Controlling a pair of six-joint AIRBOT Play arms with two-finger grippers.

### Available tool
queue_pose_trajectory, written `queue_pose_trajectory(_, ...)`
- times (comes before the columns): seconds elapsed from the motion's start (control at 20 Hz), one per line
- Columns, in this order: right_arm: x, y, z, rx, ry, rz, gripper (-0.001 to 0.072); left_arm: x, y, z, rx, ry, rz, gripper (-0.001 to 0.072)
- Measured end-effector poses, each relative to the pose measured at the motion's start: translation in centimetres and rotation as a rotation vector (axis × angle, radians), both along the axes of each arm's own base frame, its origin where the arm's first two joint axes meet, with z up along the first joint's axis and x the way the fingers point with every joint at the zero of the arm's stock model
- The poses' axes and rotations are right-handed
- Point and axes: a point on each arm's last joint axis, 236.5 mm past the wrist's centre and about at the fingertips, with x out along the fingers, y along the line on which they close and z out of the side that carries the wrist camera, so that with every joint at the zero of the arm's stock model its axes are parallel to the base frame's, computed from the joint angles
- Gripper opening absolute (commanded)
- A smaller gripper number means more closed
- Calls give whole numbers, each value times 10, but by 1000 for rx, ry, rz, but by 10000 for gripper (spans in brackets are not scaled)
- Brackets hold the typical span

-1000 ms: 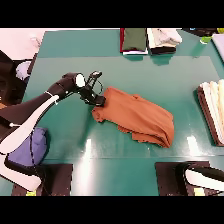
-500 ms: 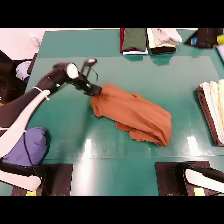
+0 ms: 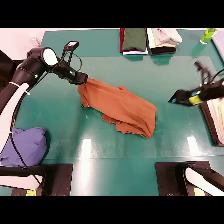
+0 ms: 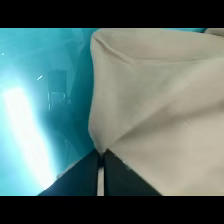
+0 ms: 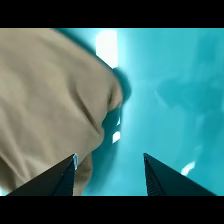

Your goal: Fold the shirts.

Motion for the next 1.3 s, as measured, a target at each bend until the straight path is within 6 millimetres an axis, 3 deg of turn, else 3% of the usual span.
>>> queue_pose_trajectory(0.15,1,22,-39,53,51,-8,437,-2,3,0,7,10,-2,23)
queue_pose_trajectory(0.4,28,48,-70,67,63,-6,404,-6,4,-1,12,26,-4,23)
queue_pose_trajectory(0.55,37,57,-83,67,92,6,25,-8,5,-2,15,36,-7,23)
queue_pose_trajectory(0.75,51,60,-74,65,59,22,18,-9,5,-1,17,35,-8,22)
queue_pose_trajectory(0.9,77,59,-23,62,-88,41,18,-4,8,31,9,-55,-2,22)
queue_pose_trajectory(1.0,95,53,38,56,-237,49,18,0,11,80,-9,-179,5,22)
queue_pose_trajectory(1.15,103,41,154,22,-498,62,18,-14,19,189,-62,-426,8,22)
queue_pose_trajectory(1.3,77,33,265,-19,-739,71,18,-56,32,302,-129,-681,13,22)
